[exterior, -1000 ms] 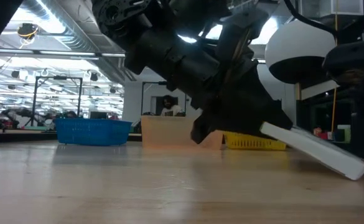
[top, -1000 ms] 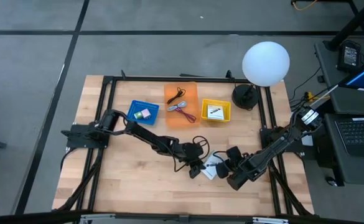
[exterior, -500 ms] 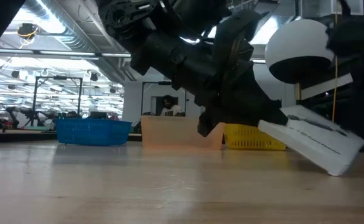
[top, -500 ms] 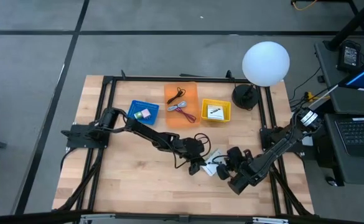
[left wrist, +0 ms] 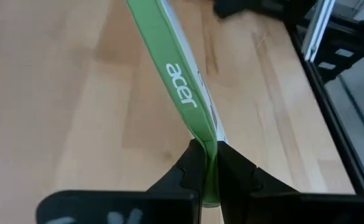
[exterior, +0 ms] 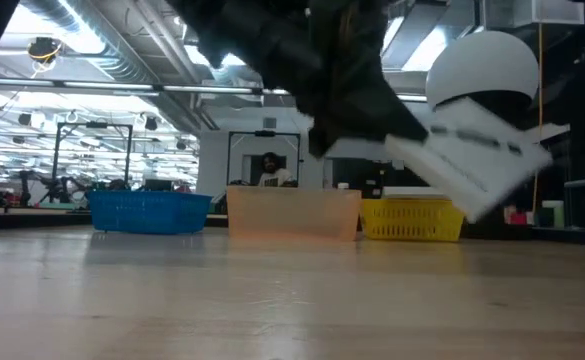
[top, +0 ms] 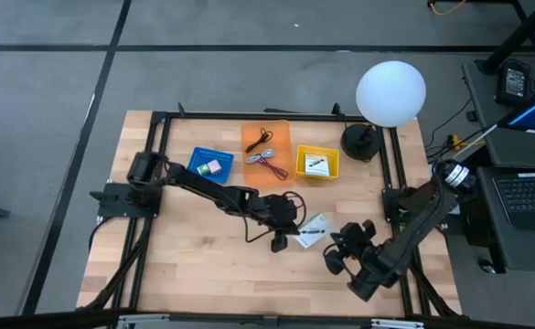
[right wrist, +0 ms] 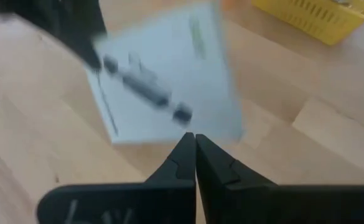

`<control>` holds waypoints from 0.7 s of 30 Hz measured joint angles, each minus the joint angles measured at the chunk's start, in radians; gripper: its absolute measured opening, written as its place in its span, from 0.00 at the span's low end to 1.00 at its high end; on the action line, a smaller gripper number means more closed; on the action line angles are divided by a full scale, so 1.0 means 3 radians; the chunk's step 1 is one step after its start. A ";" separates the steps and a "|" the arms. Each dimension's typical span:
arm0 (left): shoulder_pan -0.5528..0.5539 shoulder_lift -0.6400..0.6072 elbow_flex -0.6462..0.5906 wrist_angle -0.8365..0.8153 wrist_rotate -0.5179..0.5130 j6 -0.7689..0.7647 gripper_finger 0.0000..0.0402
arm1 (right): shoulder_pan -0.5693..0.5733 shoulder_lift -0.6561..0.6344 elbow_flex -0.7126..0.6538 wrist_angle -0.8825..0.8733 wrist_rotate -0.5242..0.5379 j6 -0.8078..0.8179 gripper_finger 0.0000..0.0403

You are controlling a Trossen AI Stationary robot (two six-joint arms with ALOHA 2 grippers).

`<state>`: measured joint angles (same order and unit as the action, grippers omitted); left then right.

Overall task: Pick and place items into bin
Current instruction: Put the white USB box into the yellow bin

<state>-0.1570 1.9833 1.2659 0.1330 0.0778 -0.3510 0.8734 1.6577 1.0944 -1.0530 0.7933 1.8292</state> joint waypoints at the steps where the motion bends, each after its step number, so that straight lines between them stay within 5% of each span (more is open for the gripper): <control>1: 0.0003 -0.0052 0.0000 -0.0033 -0.0040 0.0057 0.04 | 0.0020 0.0000 0.0001 0.0001 0.0000 0.0015 0.00; 14: 0.0081 -0.0573 0.0001 -0.0066 -0.0654 0.0700 0.04 | 0.0312 -0.0003 -0.0089 0.0118 0.0544 0.0158 0.00; 21: 0.0040 -0.0574 -0.0162 0.0539 -0.0659 0.0808 0.04 | 0.0315 -0.0004 -0.0234 0.0352 0.0608 0.0067 0.00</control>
<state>-0.1449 1.8111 1.2172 0.2946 -0.1200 -0.1087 0.9680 1.6566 1.0241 -0.9474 0.9756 1.8493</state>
